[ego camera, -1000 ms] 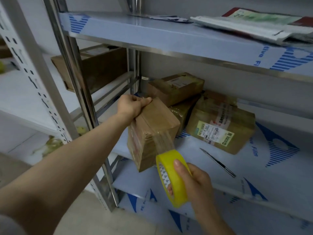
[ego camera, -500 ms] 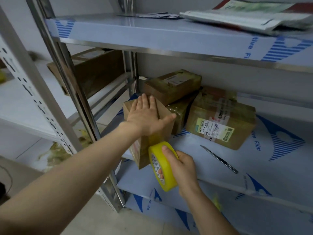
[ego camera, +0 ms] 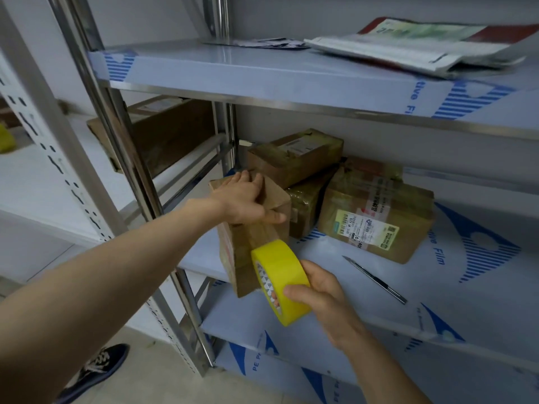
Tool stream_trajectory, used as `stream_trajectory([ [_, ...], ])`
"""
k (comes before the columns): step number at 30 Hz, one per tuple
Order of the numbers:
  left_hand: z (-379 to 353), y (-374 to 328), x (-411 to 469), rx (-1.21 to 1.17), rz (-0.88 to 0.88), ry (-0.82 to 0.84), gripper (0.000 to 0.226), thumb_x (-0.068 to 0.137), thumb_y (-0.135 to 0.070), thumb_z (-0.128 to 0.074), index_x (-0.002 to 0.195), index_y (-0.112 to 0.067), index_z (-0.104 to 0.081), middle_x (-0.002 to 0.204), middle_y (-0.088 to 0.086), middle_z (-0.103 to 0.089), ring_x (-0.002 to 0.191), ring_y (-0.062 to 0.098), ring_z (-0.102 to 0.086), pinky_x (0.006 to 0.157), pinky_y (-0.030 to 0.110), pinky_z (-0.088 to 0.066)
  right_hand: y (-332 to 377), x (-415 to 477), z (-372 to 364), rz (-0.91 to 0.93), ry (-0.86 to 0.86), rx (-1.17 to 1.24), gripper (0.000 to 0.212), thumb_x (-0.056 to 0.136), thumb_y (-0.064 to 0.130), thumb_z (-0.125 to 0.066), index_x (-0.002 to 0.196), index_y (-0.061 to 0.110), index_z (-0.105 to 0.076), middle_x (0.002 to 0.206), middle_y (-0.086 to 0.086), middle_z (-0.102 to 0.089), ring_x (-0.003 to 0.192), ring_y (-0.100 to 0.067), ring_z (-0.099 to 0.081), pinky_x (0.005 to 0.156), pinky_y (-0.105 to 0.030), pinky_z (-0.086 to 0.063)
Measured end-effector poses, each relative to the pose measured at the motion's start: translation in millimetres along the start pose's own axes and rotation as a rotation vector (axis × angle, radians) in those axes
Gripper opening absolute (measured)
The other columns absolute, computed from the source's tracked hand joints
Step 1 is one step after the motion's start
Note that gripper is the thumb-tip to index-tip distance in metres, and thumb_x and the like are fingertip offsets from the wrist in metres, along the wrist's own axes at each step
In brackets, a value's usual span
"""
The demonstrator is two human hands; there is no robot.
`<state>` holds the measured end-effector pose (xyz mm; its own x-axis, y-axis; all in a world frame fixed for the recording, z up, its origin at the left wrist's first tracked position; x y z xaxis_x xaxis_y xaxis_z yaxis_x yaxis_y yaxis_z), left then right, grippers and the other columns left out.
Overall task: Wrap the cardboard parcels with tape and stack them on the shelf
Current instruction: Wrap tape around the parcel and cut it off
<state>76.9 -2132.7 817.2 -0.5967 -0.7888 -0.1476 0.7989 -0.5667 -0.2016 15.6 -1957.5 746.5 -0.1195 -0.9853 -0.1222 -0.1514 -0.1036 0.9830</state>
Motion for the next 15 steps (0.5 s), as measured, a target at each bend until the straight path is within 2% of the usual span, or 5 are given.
stream_trajectory([
  [4, 8, 5, 6, -0.408, 0.042, 0.112, 0.089, 0.073, -0.065, -0.063, 0.145, -0.019, -0.037, 0.145, 0.002, -0.043, 0.125, 0.019, -0.044, 0.093, 0.023, -0.028, 61, -9, 0, 0.143, 0.060, 0.021, 0.030, 0.067, 0.033, -0.075, 0.093, 0.019, -0.074, 0.083, -0.013, -0.073, 0.071, -0.023, -0.069, 0.061, -0.029, -0.056],
  [7, 6, 17, 11, -0.576, 0.088, 0.092, 0.063, 0.076, -0.054, -0.067, 0.124, -0.014, -0.060, 0.119, 0.003, -0.057, 0.104, 0.019, -0.056, 0.090, 0.028, -0.042, 94, 6, -2, 0.160, 0.078, -0.008, 0.014, 0.072, 0.018, -0.070, 0.084, 0.016, -0.076, 0.079, -0.013, -0.073, 0.066, -0.021, -0.070, 0.058, -0.028, -0.056],
  [11, 17, 65, 16, -0.755, 0.266, -0.347, 0.041, 0.080, -0.055, -0.065, 0.073, -0.015, -0.060, 0.074, 0.003, -0.061, 0.070, 0.016, -0.059, 0.062, 0.024, -0.047, 106, 57, -10, 0.081, -0.030, -0.106, 0.006, 0.080, 0.015, -0.072, 0.085, 0.012, -0.071, 0.083, -0.009, -0.073, 0.074, -0.020, -0.069, 0.064, -0.028, -0.058],
  [13, -5, 86, 13, -1.068, 0.395, -0.450, 0.041, 0.089, -0.050, -0.056, 0.073, -0.013, -0.057, 0.067, 0.003, -0.057, 0.066, 0.016, -0.056, 0.053, 0.022, -0.042, 110, 84, -19, 0.068, -0.077, -0.168, 0.014, 0.083, 0.023, -0.072, 0.084, 0.009, -0.070, 0.082, -0.008, -0.072, 0.074, -0.020, -0.068, 0.068, -0.031, -0.057],
  [15, -38, 92, 22, -1.411, 0.424, -0.366, 0.032, 0.096, -0.035, -0.044, 0.091, -0.008, -0.061, 0.083, 0.010, -0.064, 0.086, 0.025, -0.061, 0.070, 0.030, -0.050, 111, 107, -26, 0.062, -0.126, -0.218, 0.022, 0.082, 0.032, -0.073, 0.078, 0.011, -0.068, 0.077, -0.006, -0.070, 0.071, -0.019, -0.067, 0.067, -0.031, -0.057],
])
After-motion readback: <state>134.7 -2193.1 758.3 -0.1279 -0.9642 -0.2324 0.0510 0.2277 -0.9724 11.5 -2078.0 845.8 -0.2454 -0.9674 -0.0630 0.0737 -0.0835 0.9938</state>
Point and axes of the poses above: each hand's wrist, its own x-axis towards the middle knuckle, its own z-axis out of the back of the hand, y = z × x, the point moved 9 cm from there along x, towards the middle knuckle
